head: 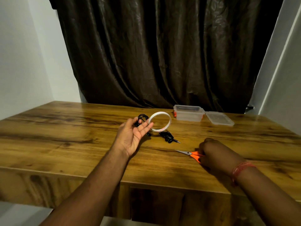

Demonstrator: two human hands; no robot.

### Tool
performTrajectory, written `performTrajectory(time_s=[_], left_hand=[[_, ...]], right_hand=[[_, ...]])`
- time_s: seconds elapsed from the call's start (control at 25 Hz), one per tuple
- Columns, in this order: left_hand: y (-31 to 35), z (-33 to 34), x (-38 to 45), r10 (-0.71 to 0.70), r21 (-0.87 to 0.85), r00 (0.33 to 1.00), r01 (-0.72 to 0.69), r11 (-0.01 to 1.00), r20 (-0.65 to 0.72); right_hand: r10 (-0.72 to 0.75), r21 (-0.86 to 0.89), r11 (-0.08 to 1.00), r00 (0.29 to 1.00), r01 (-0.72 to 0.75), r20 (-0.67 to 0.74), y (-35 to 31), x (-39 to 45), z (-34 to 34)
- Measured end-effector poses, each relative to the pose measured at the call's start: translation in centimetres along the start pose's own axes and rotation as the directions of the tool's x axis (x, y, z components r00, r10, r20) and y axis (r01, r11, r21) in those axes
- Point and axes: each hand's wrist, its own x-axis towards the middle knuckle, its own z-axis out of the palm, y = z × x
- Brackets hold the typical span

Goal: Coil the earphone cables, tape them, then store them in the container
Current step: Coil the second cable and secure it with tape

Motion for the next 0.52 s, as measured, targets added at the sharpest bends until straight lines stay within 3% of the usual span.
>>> performTrajectory(time_s=[0.16, 0.24, 0.28, 0.32, 0.4, 0.44, 0.52], left_hand=[[0.2, 0.1, 0.0, 0.012, -0.004, 1.0, -0.012, 1.0, -0.02], [0.2, -0.1, 0.0, 0.025, 0.0, 0.999, -0.025, 1.0, -0.04], [0.2, -0.1, 0.1, 0.033, 0.005, 0.998, -0.033, 0.999, -0.049], [0.1, -0.2, 0.2, 0.039, 0.01, 0.998, -0.039, 0.999, -0.056], [-0.1, -0.3, 0.4, 0.043, 0.023, 0.997, -0.042, 0.999, -0.058], [-0.2, -0.5, 0.7, 0.042, 0.029, 0.998, -0.041, 0.999, -0.053], [-0.4, -0.7, 1.1, 0.033, 0.03, 0.999, -0.032, 0.999, -0.033]], right_hand=[[-0.016, 0.004, 1.0, 0.996, 0.016, -0.083, -2.0, 1.0, 0.6], [0.01, 0.235, 0.972, 0.987, 0.028, -0.161, -2.9, 0.9, 1.0], [0.041, 0.438, 0.898, 0.983, 0.042, -0.178, -3.5, 0.9, 1.3], [0.067, 0.672, 0.739, 0.987, 0.047, -0.143, -4.3, 0.7, 1.3], [-0.034, 0.964, 0.267, 0.999, -0.001, 0.01, -6.4, 0.8, 1.2], [-0.12, 0.996, 0.085, 0.992, -0.034, 0.044, -7.3, 1.1, 1.2], [-0.276, 0.99, -0.107, 0.959, -0.091, 0.058, -8.8, 2.2, 1.2]])
